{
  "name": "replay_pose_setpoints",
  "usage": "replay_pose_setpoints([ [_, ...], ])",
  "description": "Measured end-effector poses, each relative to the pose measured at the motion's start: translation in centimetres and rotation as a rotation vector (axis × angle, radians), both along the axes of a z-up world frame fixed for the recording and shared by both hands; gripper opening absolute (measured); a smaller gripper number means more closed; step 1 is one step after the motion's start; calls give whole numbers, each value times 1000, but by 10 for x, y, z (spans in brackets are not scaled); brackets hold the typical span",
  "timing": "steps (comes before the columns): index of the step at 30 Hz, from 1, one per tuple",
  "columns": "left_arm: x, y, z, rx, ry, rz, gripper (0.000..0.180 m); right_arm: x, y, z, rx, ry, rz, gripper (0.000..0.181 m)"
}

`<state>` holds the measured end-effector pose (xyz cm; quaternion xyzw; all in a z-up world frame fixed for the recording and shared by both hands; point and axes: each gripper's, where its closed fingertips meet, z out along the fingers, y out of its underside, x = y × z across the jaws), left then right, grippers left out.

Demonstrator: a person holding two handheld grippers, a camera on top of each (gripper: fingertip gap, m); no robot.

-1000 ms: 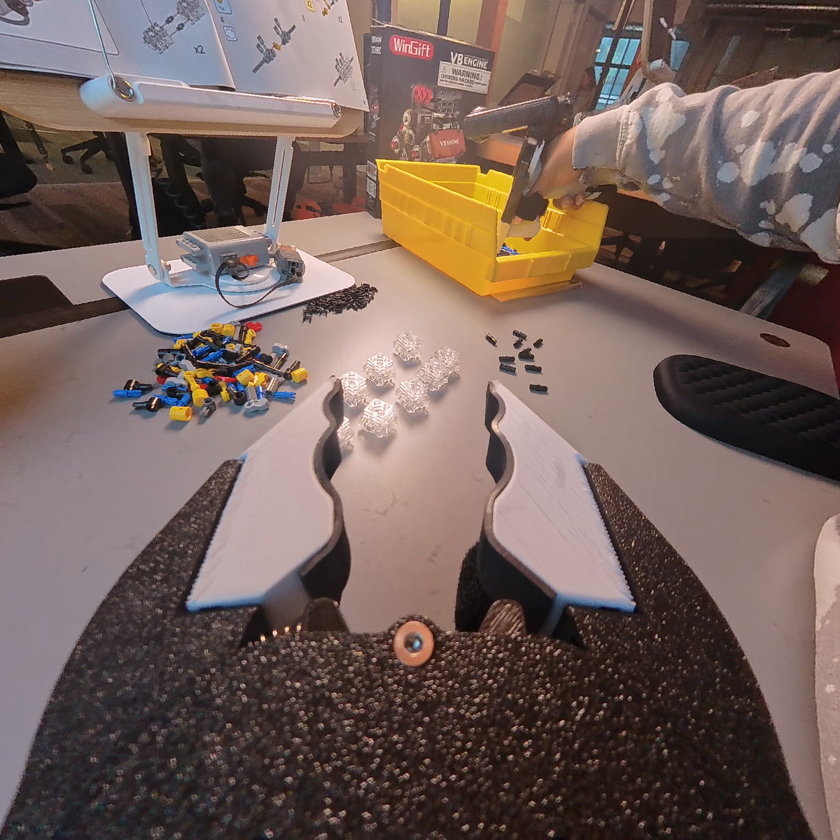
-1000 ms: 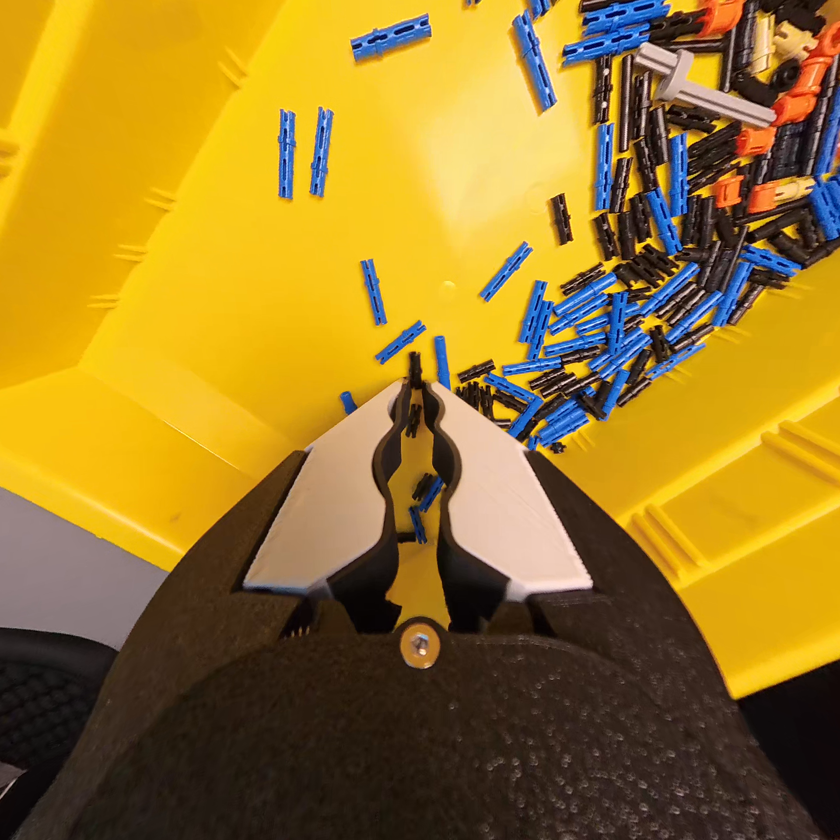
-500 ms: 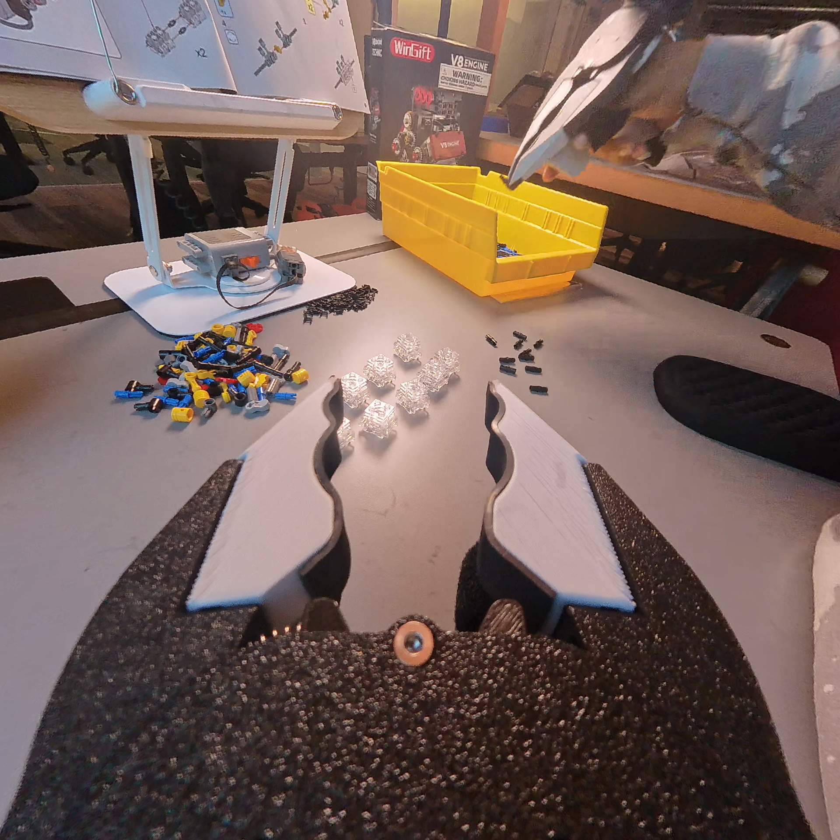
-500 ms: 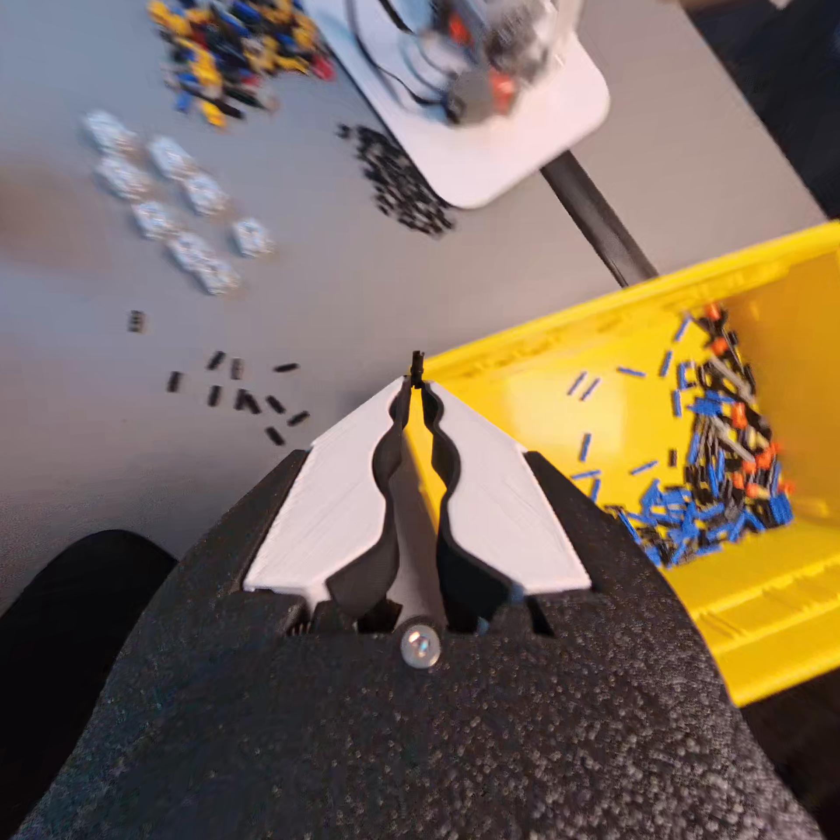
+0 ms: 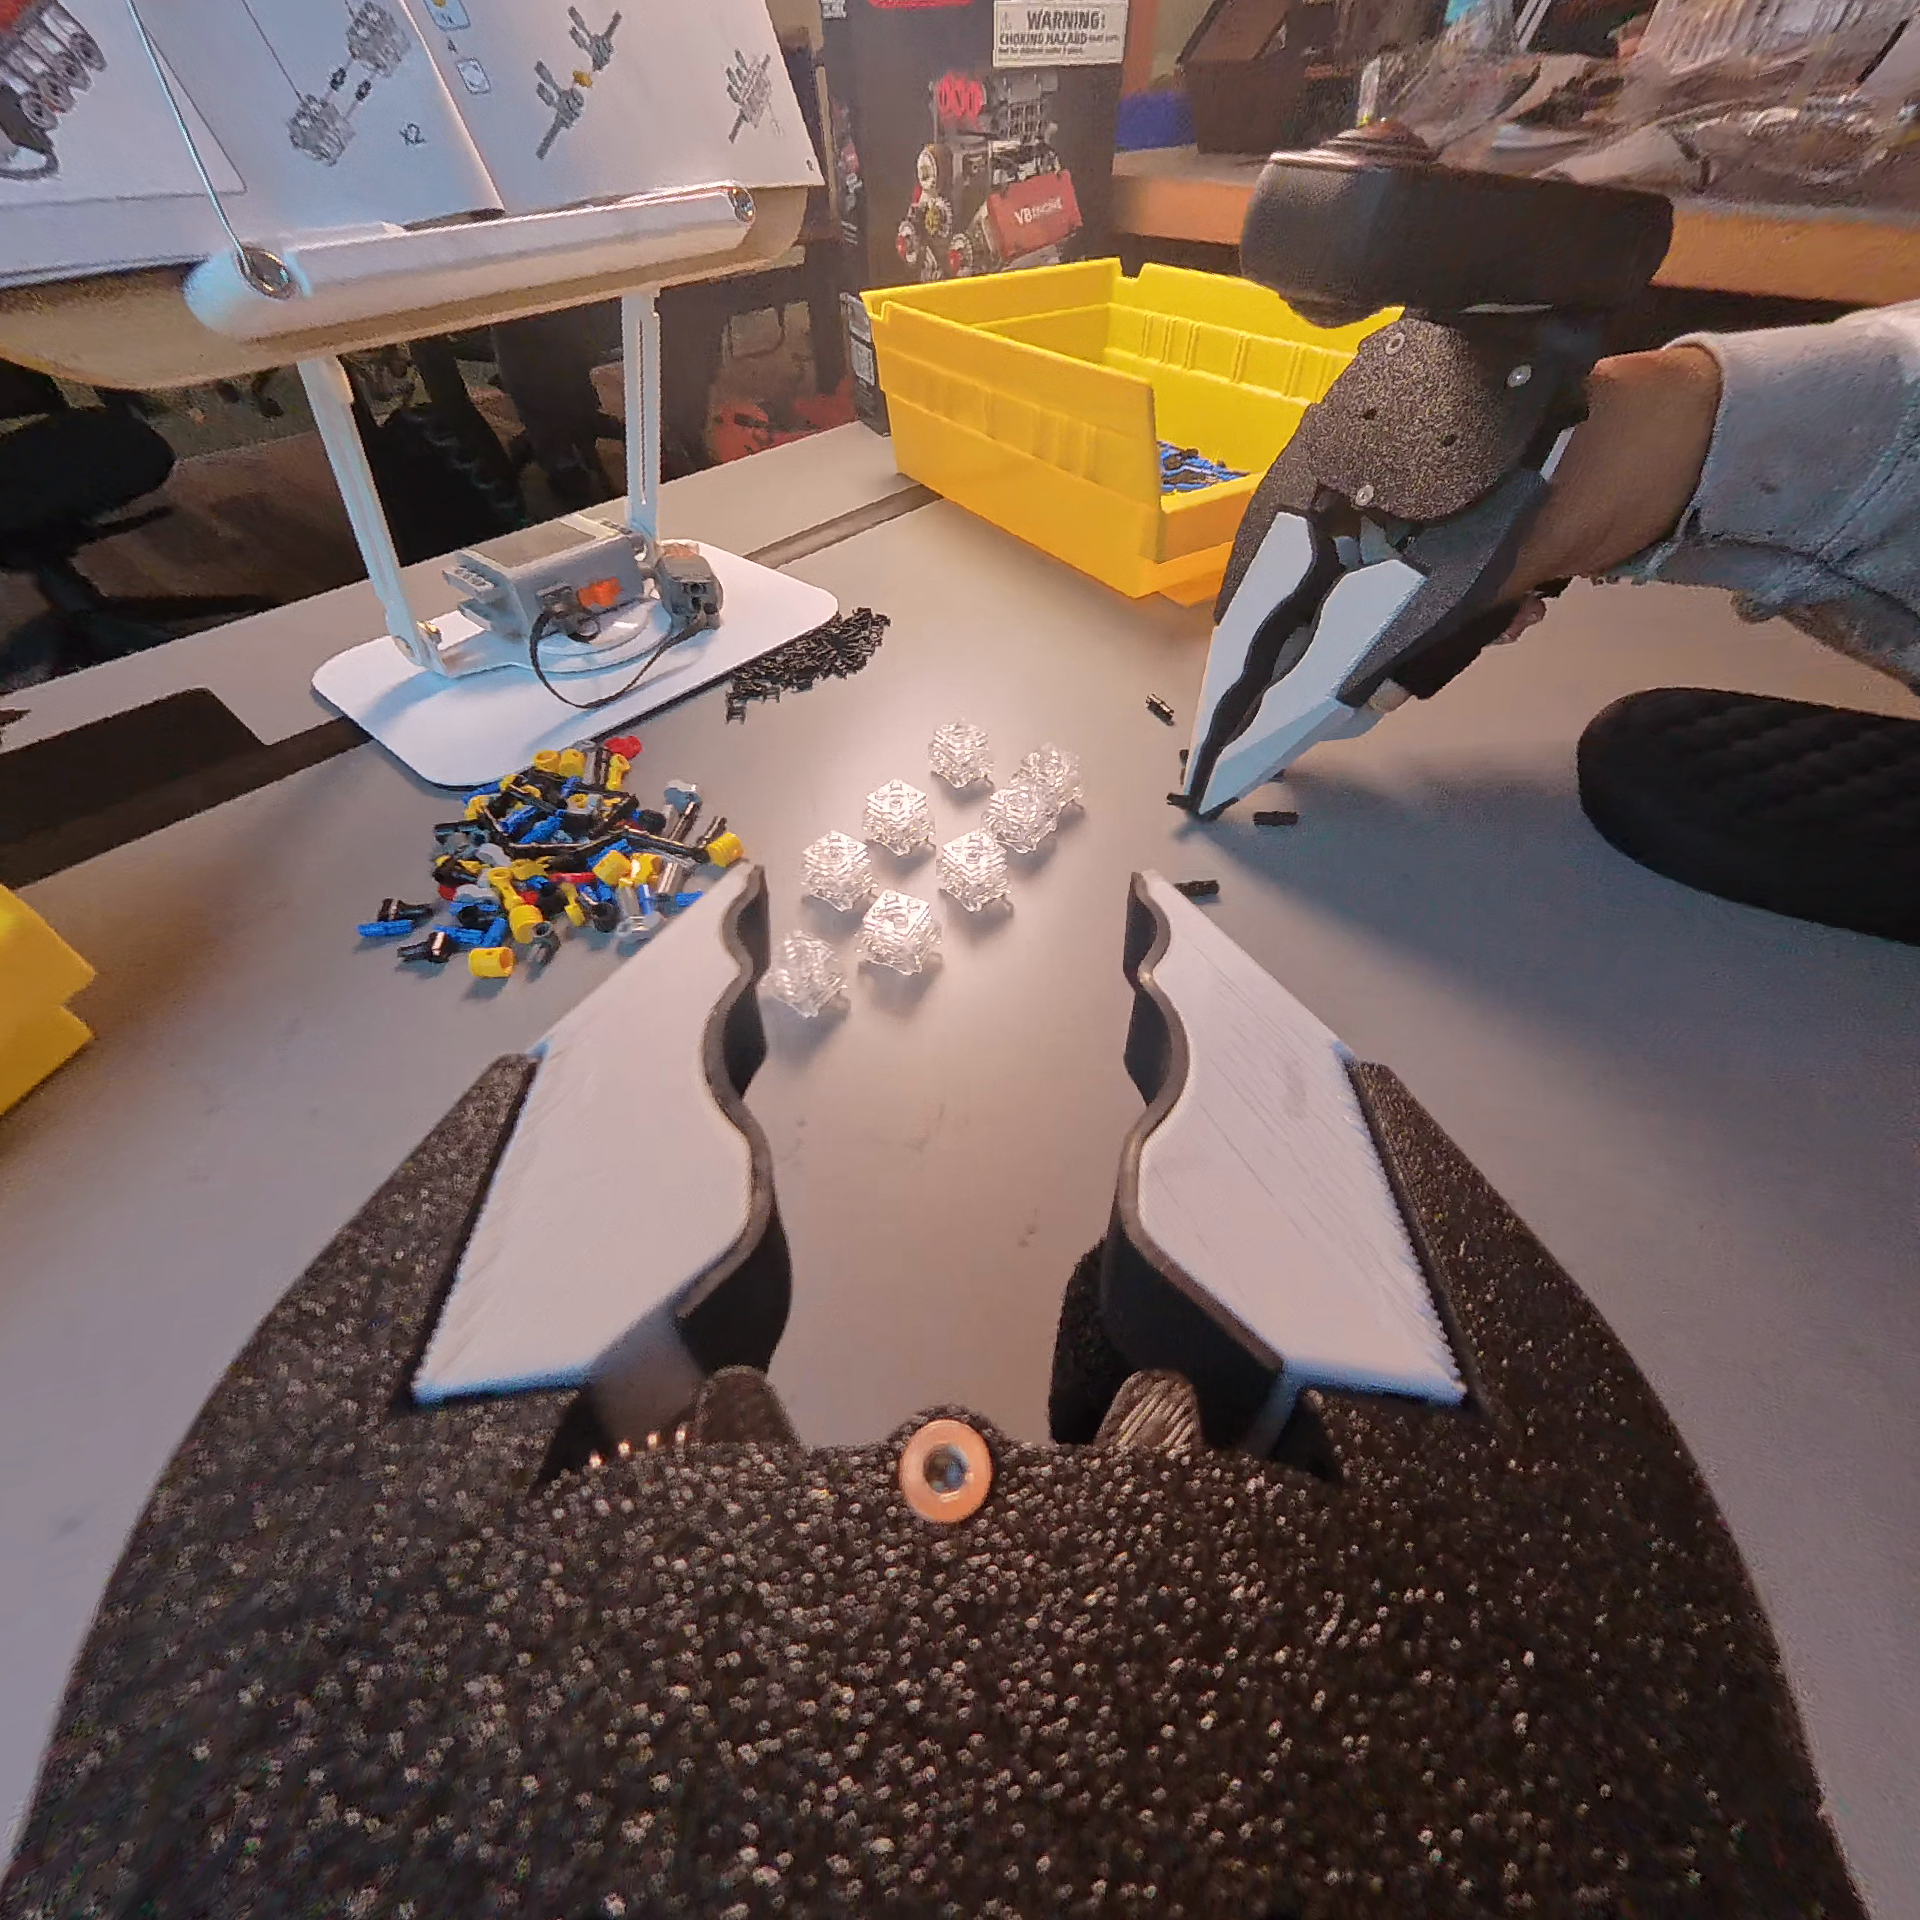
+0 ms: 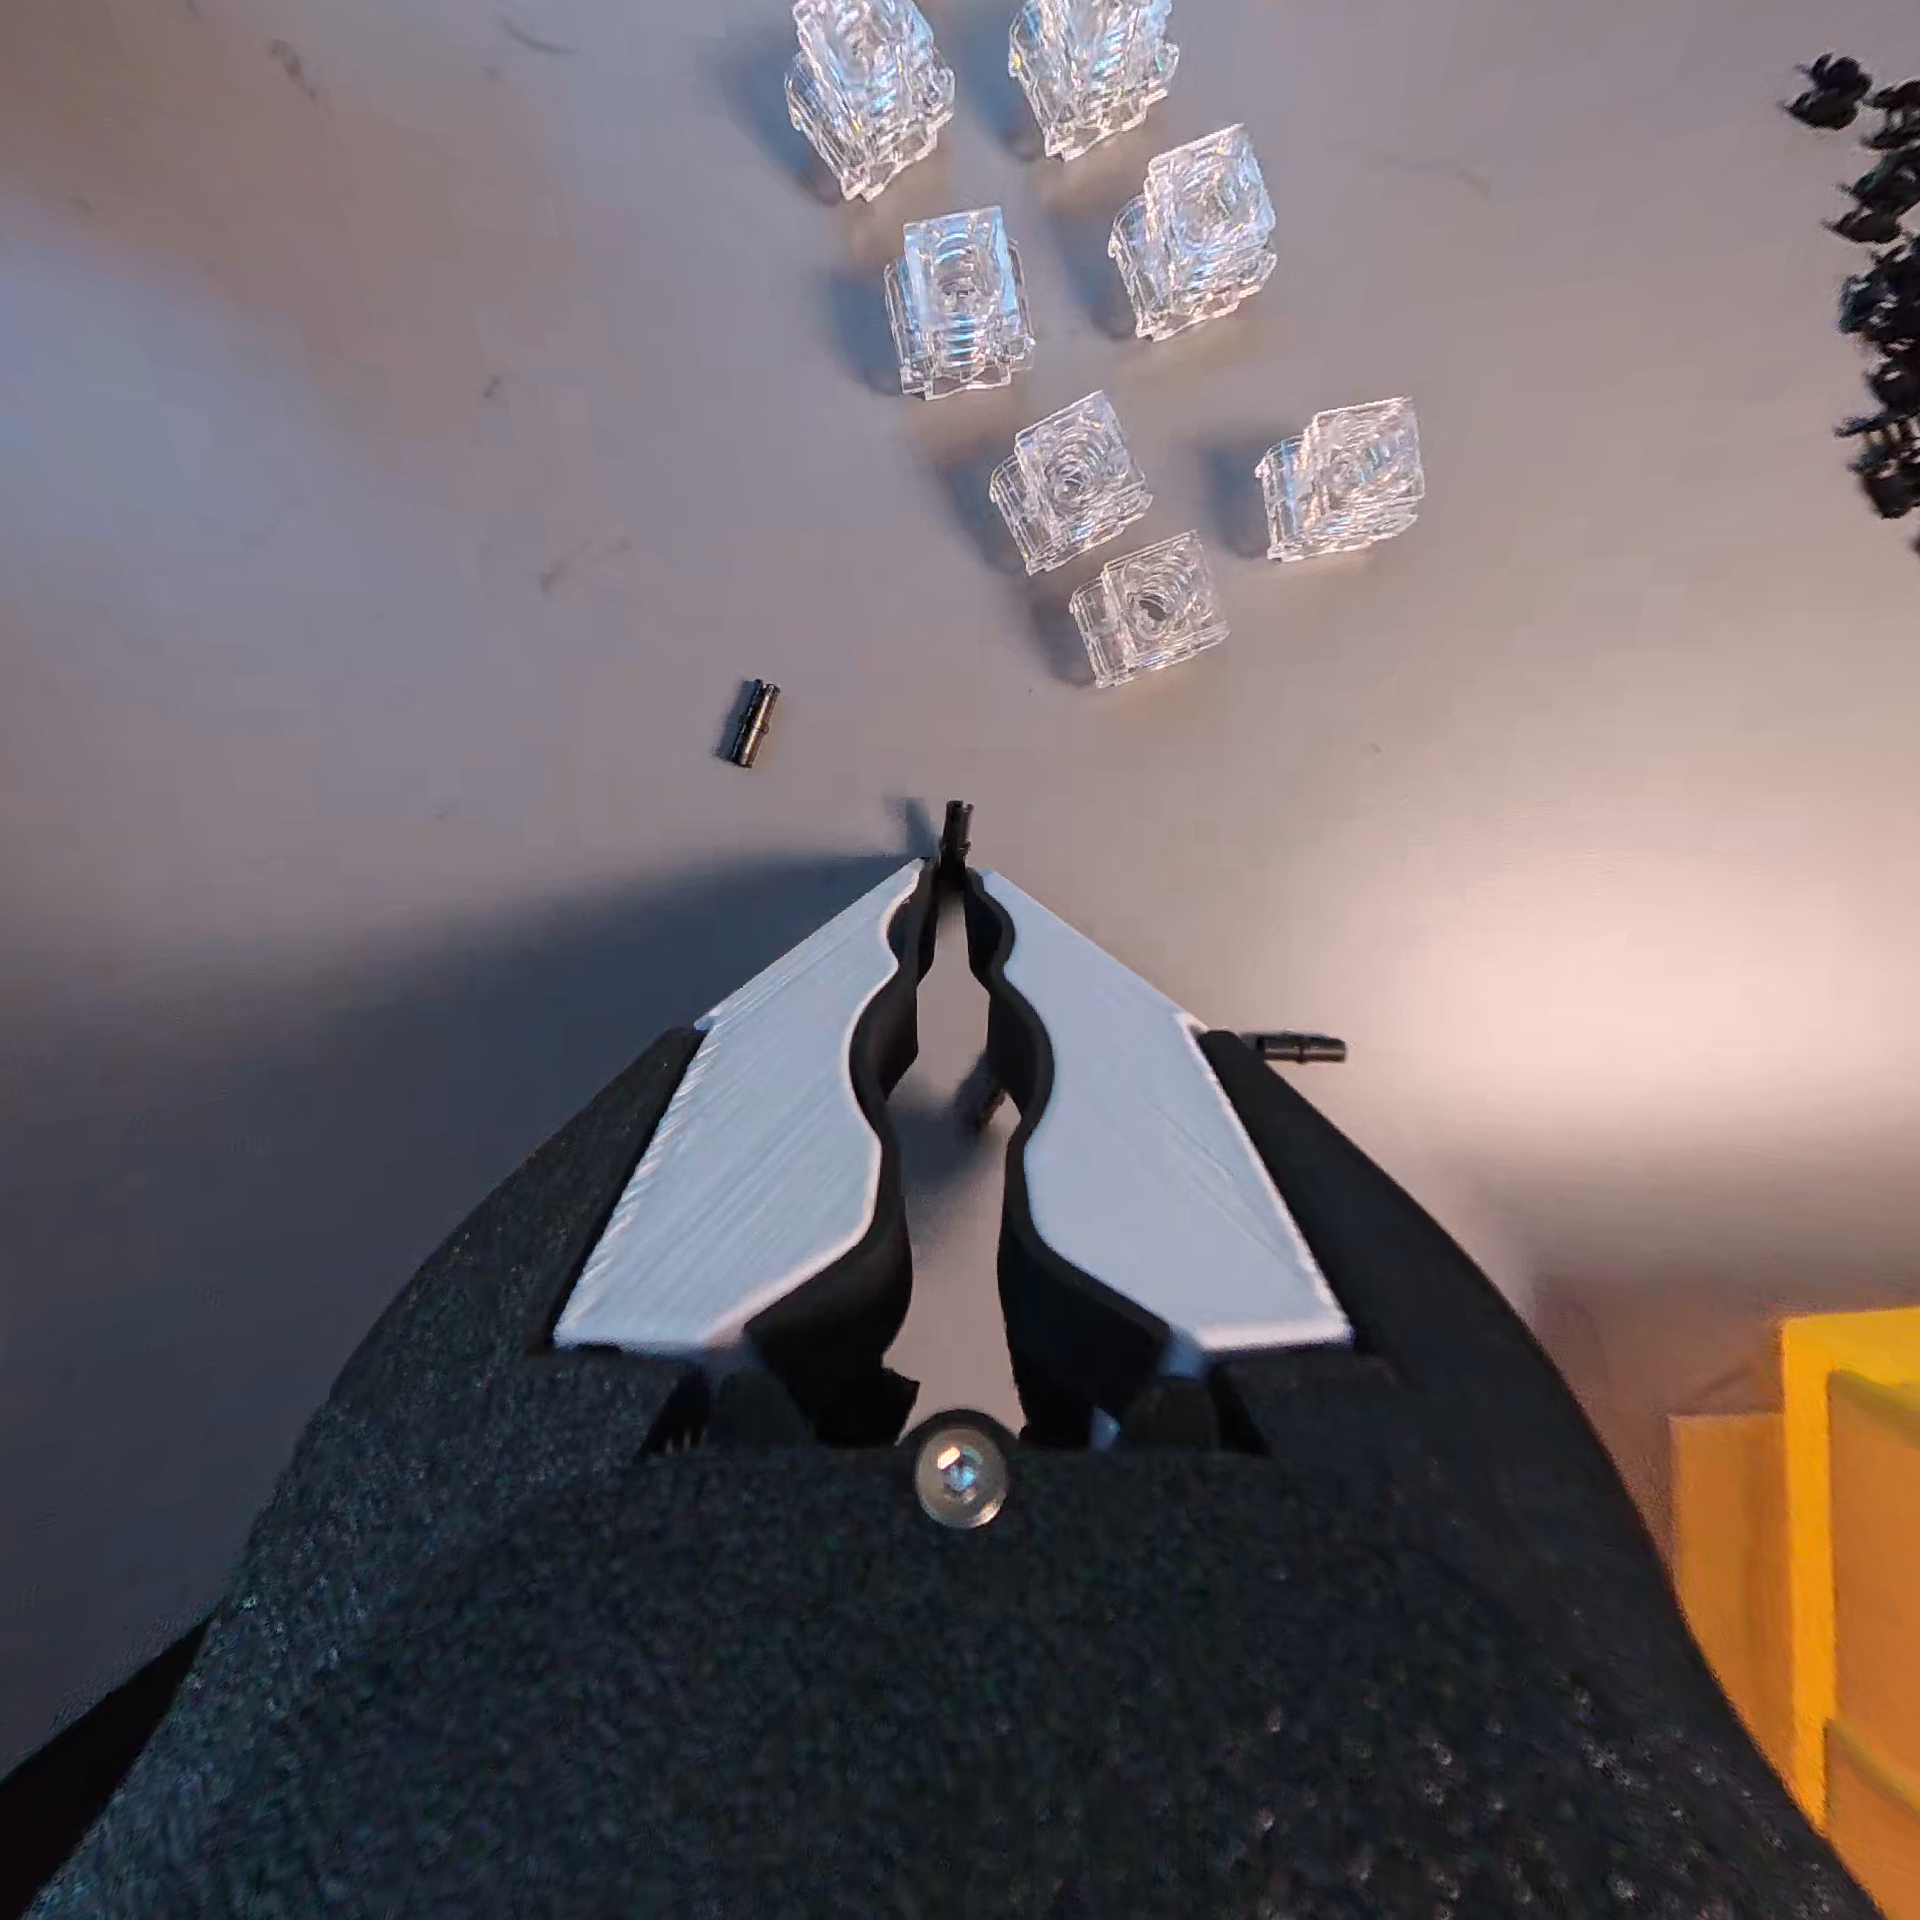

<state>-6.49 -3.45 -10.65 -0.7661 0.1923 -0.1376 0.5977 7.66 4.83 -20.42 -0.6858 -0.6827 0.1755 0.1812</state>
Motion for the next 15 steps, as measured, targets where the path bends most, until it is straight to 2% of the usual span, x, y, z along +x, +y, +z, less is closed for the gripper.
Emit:
replay_pose_setpoints([
  [4,-8,5,5,-18,57,-6,67,-1,3,1,-11,28,-6,5],
  [7,-13,16,19,-13,5,-17,63,-8,6,17,2,127,5,15],
  [10,-24,36,28,8,-32,-31,63,-29,15,62,64,372,12,25],
  [13,-35,63,12,-47,-6,-74,61,-53,19,111,66,651,11,40],
  [15,-38,76,4,-74,-85,-117,55,-64,21,129,50,796,1,47],
])
